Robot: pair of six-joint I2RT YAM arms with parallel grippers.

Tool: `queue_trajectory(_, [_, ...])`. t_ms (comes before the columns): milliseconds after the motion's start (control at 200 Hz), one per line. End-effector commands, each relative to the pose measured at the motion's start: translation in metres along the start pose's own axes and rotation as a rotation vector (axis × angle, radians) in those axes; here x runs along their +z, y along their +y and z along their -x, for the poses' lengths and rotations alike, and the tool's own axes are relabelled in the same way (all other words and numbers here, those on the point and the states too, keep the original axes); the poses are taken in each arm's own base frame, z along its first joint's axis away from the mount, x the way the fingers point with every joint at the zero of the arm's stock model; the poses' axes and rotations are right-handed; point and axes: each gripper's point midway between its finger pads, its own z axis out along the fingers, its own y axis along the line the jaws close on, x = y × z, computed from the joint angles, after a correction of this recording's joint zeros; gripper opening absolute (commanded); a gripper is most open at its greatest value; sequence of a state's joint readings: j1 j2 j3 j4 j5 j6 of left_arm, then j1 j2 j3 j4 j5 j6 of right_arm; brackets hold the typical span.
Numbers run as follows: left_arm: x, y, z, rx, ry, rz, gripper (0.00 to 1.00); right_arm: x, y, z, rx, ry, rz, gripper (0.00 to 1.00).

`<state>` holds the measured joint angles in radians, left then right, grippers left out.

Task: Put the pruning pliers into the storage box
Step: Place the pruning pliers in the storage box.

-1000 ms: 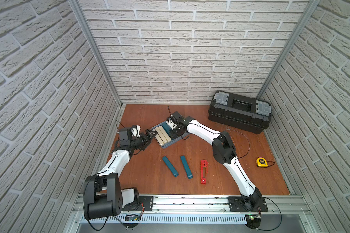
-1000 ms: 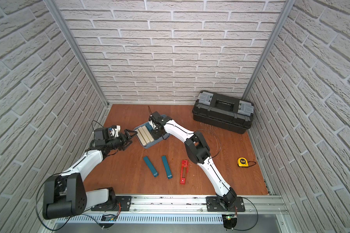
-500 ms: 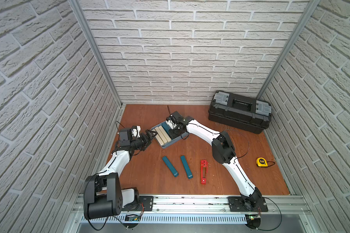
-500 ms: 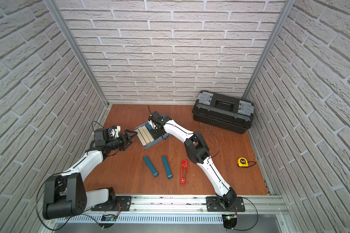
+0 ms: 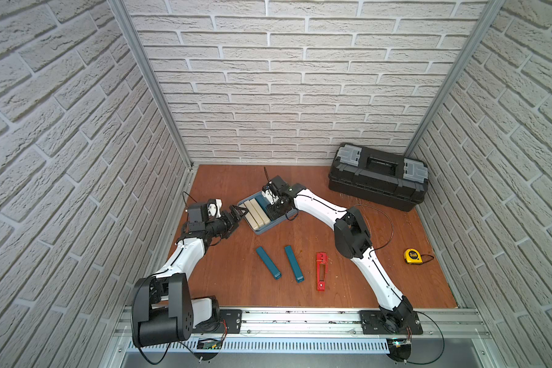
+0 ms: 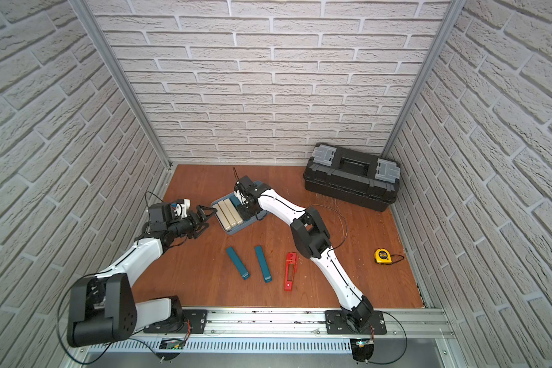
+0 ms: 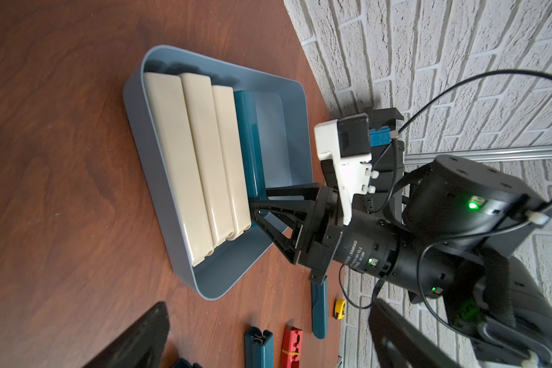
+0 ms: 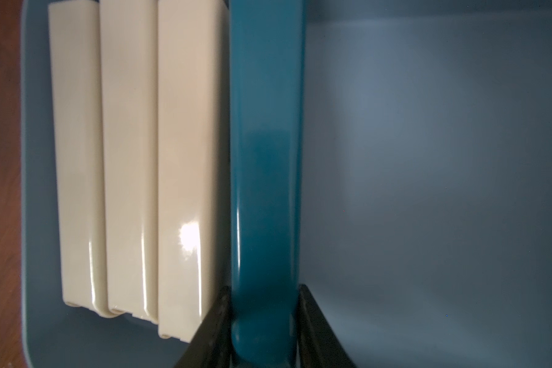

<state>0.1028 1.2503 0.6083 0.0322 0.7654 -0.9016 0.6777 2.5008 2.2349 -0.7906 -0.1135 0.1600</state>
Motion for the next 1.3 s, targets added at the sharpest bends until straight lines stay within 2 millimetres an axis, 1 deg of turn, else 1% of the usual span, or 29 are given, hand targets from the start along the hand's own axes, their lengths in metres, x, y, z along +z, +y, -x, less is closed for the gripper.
queue_trajectory(0, [-0.003,-0.006,0.003,0.031,-0.022,-0.03,0.98,-0.008,0.003,0.009,-0.013,-0.026,0.013,0.35])
queue_trajectory(115, [-0.003,-0.006,0.003,0.033,-0.023,-0.03,0.98,-0.01,0.005,0.01,-0.015,-0.028,0.023,0.37])
queue_trajectory(225, [-0.003,-0.006,0.003,0.031,-0.022,-0.028,0.98,-0.015,0.008,0.012,-0.02,-0.035,0.039,0.38])
queue_trajectory(415, [-0.003,-0.005,0.004,0.031,-0.024,-0.03,0.98,-0.032,0.013,0.015,-0.029,-0.051,0.054,0.41])
queue_trajectory(680, [-0.002,-0.006,0.004,0.028,-0.023,-0.033,0.98,-0.053,0.018,0.025,-0.039,-0.097,0.067,0.43])
queue_trajectory(755, [-0.002,-0.006,0.003,0.027,-0.022,-0.034,0.98,-0.057,0.016,0.027,-0.041,-0.109,0.053,0.43])
queue_trajectory(925, [-0.003,-0.008,0.003,0.029,-0.023,-0.036,0.98,-0.052,0.001,0.028,-0.039,-0.111,-0.001,0.42])
queue_trajectory(1145, [-0.003,-0.008,0.002,0.031,-0.021,-0.034,0.98,-0.035,-0.02,0.028,-0.026,-0.108,-0.07,0.4])
queue_trajectory(1295, [-0.004,-0.009,0.003,0.032,-0.022,-0.033,0.98,-0.026,-0.026,0.031,-0.033,-0.106,-0.098,0.36])
